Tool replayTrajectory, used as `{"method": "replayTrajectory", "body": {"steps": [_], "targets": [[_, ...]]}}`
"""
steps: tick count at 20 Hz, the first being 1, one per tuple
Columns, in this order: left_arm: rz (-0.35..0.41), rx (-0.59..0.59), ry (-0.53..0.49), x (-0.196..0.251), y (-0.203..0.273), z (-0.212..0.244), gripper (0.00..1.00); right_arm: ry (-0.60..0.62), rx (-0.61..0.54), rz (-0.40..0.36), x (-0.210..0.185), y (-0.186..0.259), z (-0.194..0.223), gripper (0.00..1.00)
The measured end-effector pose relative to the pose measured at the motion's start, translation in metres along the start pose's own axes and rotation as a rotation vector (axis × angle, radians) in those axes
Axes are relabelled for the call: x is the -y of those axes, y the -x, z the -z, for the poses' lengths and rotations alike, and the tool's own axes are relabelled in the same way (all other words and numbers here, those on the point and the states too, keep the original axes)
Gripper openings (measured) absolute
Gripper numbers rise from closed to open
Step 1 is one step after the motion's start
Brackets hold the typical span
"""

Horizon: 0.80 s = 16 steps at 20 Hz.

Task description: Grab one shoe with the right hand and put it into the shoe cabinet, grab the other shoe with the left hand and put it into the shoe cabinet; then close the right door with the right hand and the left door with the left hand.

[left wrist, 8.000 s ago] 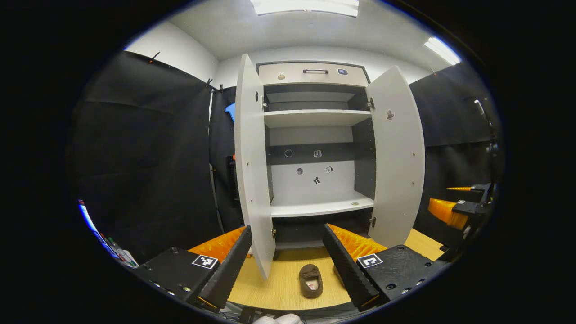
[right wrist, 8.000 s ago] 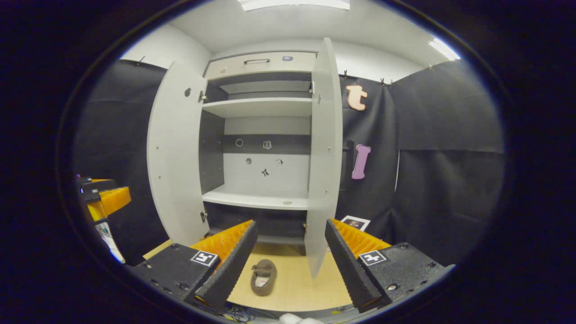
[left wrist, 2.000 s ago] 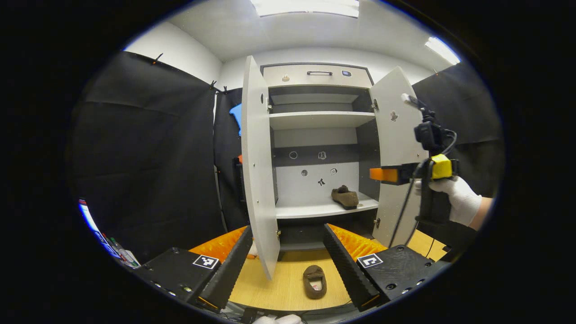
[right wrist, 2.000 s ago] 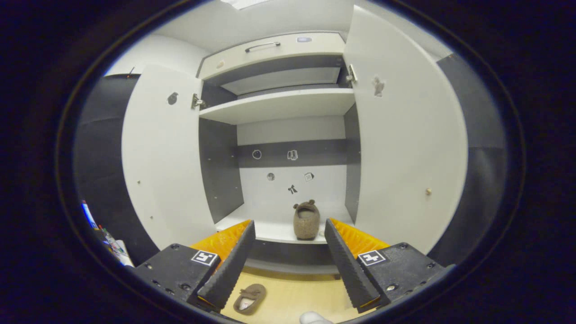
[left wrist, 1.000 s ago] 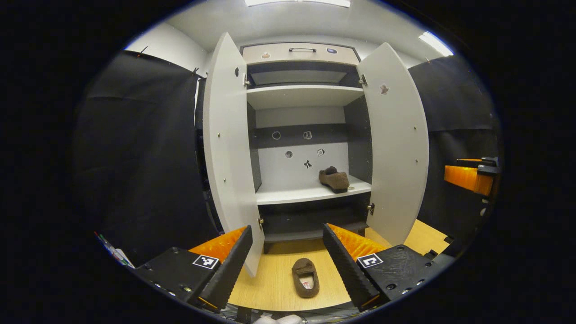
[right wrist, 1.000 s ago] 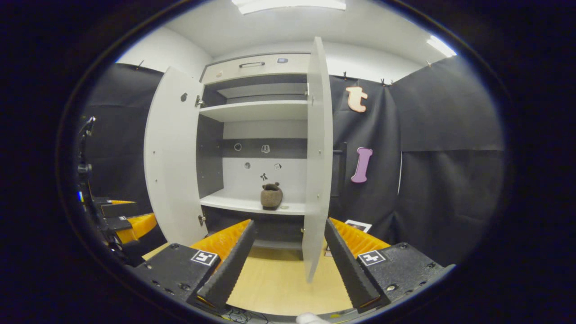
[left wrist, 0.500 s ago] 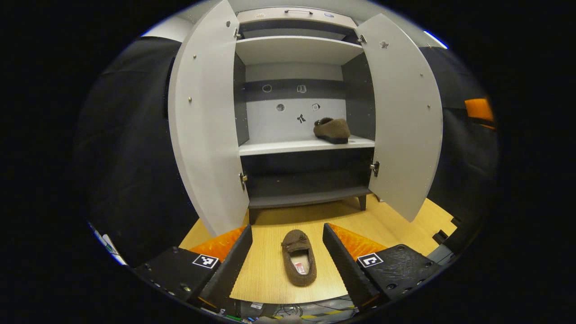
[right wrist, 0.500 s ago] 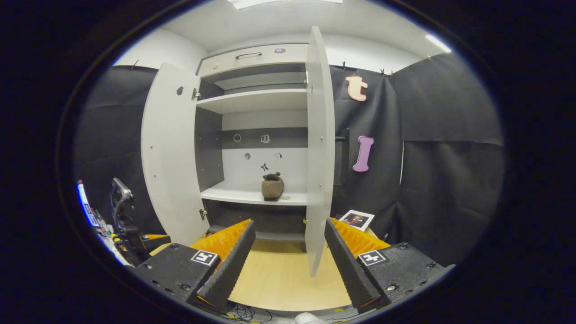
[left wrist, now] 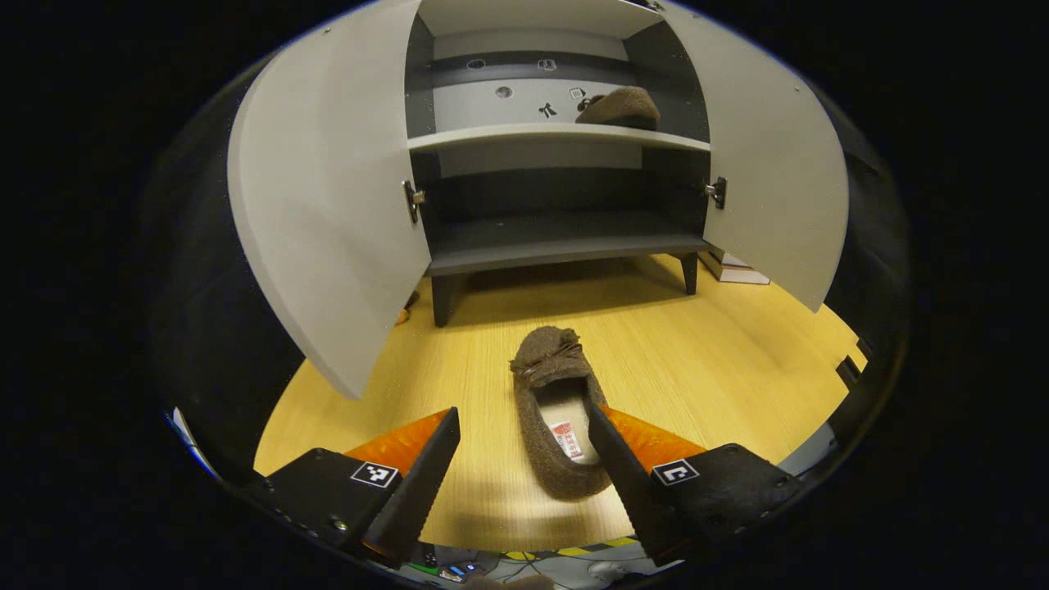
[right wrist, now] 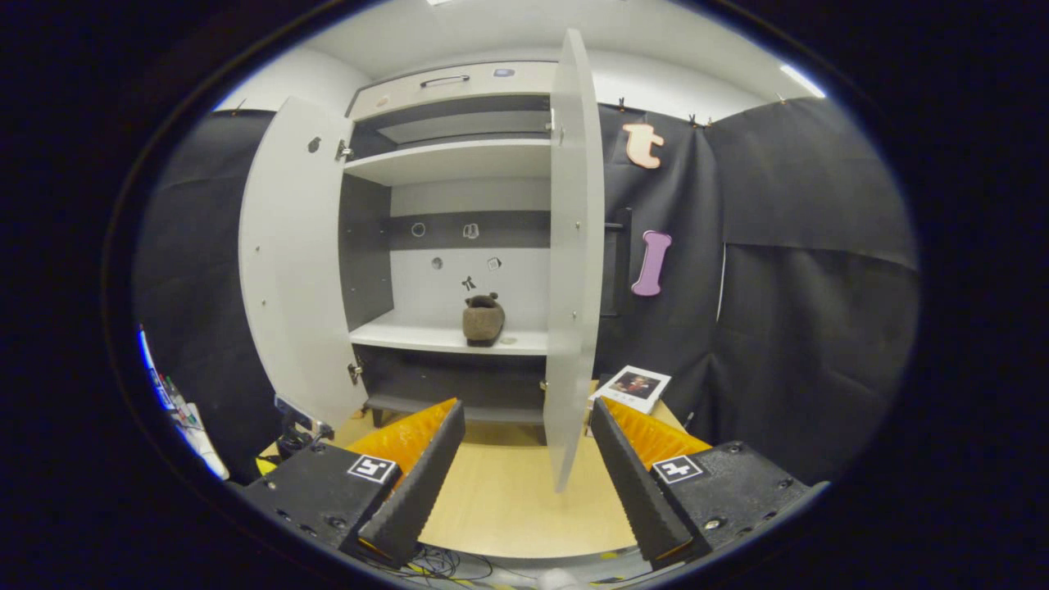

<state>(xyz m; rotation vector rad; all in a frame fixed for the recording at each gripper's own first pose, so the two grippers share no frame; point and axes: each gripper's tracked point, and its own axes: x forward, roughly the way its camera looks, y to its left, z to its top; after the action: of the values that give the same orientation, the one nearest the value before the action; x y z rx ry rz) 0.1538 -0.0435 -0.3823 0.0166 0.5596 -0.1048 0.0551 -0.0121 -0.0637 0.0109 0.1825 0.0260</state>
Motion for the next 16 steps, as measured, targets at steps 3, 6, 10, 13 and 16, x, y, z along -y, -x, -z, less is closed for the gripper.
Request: {"method": "replayTrajectory", "body": {"steps": [3,6,10,13,16], "targets": [[0.016,-0.041,0.002,0.001,-0.036,0.010,0.97,0.003,-0.007,0.018,0.004,0.001,0.001,0.99],[0.008,-0.060,-0.001,-0.010,-0.067,0.012,0.96,0.023,-0.019,0.046,0.013,0.002,0.001,0.99],[-0.007,-0.104,0.017,-0.019,-0.104,0.019,0.97,0.027,-0.028,0.088,0.029,0.005,-0.001,0.99],[-0.009,-0.113,0.009,-0.019,-0.126,0.017,0.91,0.034,-0.027,0.117,0.039,0.007,-0.002,0.99],[0.007,-0.112,0.034,-0.013,-0.143,0.012,0.78,0.046,-0.019,0.147,0.049,0.011,-0.005,0.99]]}}
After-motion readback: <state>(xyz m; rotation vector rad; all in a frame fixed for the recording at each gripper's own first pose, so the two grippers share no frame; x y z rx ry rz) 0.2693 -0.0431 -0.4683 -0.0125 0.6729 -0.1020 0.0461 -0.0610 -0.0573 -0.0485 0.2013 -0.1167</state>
